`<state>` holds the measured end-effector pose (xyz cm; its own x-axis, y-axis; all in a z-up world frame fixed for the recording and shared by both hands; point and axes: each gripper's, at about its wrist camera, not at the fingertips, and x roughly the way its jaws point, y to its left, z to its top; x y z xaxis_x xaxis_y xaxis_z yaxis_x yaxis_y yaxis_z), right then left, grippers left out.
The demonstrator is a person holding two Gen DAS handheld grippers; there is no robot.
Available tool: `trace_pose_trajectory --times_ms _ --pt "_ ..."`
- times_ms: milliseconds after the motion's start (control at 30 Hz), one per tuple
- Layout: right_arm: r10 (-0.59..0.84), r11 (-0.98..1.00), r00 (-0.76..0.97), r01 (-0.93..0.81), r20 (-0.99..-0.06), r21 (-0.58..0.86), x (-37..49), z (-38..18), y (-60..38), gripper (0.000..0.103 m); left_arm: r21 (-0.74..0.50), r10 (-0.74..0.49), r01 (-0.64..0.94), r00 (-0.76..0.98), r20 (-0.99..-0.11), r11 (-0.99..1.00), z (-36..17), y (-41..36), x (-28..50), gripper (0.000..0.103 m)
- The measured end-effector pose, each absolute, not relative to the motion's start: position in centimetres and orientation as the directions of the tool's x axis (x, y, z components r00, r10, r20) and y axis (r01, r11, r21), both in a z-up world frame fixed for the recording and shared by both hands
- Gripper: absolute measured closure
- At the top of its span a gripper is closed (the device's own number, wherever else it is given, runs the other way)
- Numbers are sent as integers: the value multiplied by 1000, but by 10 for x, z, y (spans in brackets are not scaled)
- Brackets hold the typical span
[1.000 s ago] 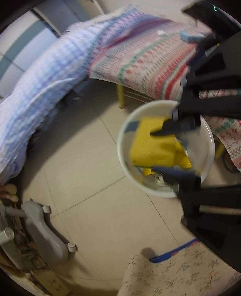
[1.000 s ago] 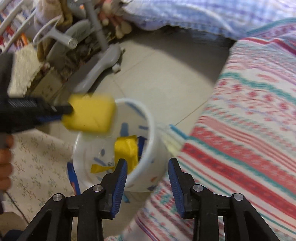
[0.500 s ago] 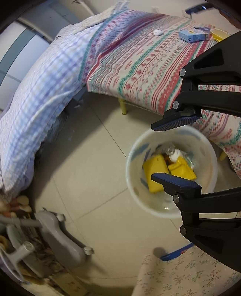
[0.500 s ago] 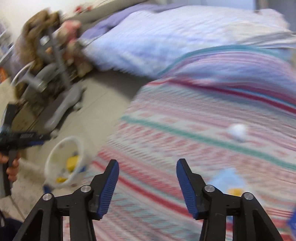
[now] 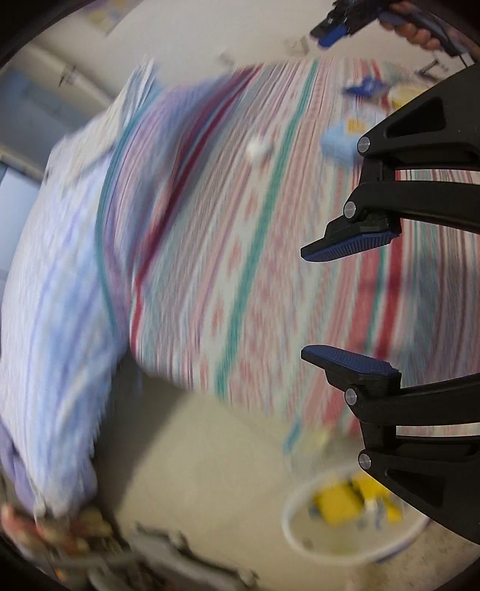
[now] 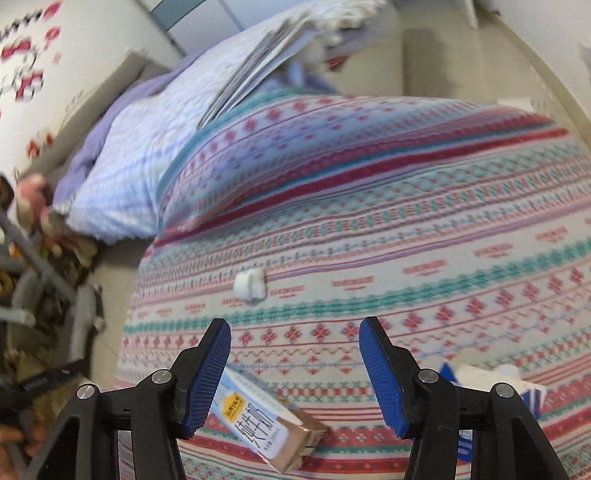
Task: Collect trash
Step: 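Grasp crumpled white tissue with left tool while right tool grasps blue tissue box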
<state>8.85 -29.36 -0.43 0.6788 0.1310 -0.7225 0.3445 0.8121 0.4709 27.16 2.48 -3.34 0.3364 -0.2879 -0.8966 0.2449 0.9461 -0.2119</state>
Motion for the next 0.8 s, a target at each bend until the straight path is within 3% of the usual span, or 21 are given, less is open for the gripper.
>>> trace_pose_trajectory --times_ms 100,233,333,467,533,700,800 --pt "77 823 657 383 -750 420 80 -2 -306 40 -207 -317 335 315 -895 919 -41 -34 270 53" --pt "-33 836 607 452 -794 311 68 -7 -327 40 -100 -261 436 326 -909 894 -63 -104 271 52" --pt "-36 825 570 480 -821 297 61 -20 -342 40 -83 -266 492 314 -911 867 -73 -142 271 52" --pt "-48 852 525 465 -850 240 61 -29 -342 40 -86 -296 540 315 -902 837 -75 -177 270 51" --pt "-51 869 507 447 -861 212 63 -32 -339 40 -63 -292 559 331 -897 827 -76 -195 271 44" --pt "-66 906 484 395 -872 151 65 -33 -330 38 30 -223 576 364 -904 817 -88 -219 281 42" --pt "-141 942 436 336 -889 16 65 -40 -321 34 17 -214 544 358 -909 839 -101 -218 292 42"
